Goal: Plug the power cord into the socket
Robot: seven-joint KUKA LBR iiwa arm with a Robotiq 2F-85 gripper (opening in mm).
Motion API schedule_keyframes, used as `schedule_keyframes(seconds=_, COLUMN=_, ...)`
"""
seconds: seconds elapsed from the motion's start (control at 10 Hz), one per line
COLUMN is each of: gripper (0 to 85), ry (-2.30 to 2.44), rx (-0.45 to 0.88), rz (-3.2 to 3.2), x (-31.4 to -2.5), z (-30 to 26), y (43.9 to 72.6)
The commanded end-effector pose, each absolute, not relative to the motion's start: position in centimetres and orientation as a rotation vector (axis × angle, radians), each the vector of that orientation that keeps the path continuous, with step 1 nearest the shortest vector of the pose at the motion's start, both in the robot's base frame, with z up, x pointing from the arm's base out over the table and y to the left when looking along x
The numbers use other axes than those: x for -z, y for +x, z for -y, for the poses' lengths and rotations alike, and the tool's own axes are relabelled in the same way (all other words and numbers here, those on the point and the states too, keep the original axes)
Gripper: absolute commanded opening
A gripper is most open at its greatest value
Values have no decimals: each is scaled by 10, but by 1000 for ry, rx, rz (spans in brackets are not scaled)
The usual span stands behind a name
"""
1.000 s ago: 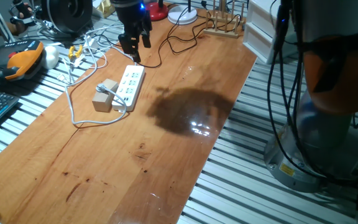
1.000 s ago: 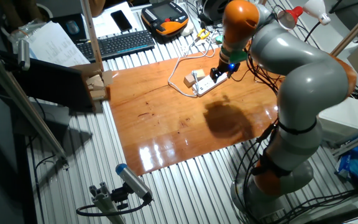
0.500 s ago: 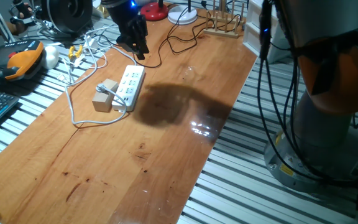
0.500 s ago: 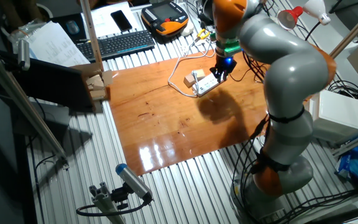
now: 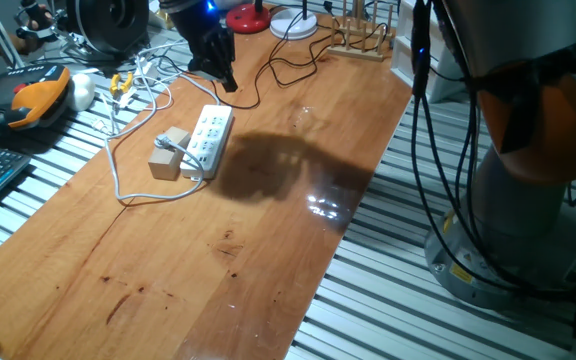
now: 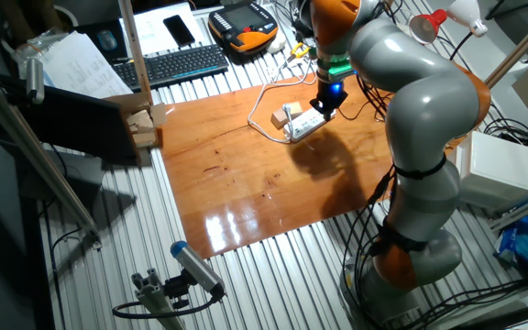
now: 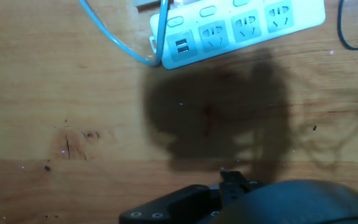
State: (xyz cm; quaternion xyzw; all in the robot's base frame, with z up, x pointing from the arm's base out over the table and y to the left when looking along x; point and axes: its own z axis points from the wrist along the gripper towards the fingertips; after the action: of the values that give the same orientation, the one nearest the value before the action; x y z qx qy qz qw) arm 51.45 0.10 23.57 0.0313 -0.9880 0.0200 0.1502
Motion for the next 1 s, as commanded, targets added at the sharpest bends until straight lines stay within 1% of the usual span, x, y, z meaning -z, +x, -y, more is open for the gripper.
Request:
schedule_keyframes(seconds=0.0, gripper=0, ry=94, rx=-57, rz=2838, x=-236, z=-1, y=514)
schedule_keyframes(seconds=0.4, gripper=0, ry=88, rx=-54, rz=2838, x=-236, z=-1, y=515)
schedule_keyframes(seconds=0.5, gripper=0, ry=68, rx=-15, rz=2915, x=-236, z=-1, y=515)
schedule_keyframes(seconds=0.6, gripper=0, ry=56, rx=-4, rz=3011, x=-236, z=-1, y=515)
schedule_keyframes(seconds=0.7, gripper=0, ry=14, rx=-4, rz=2987, x=-236, z=-1, y=515)
schedule_keyframes(seconds=0.9, gripper=0, ry=-124, rx=36, rz=2960, x=-236, z=-1, y=515)
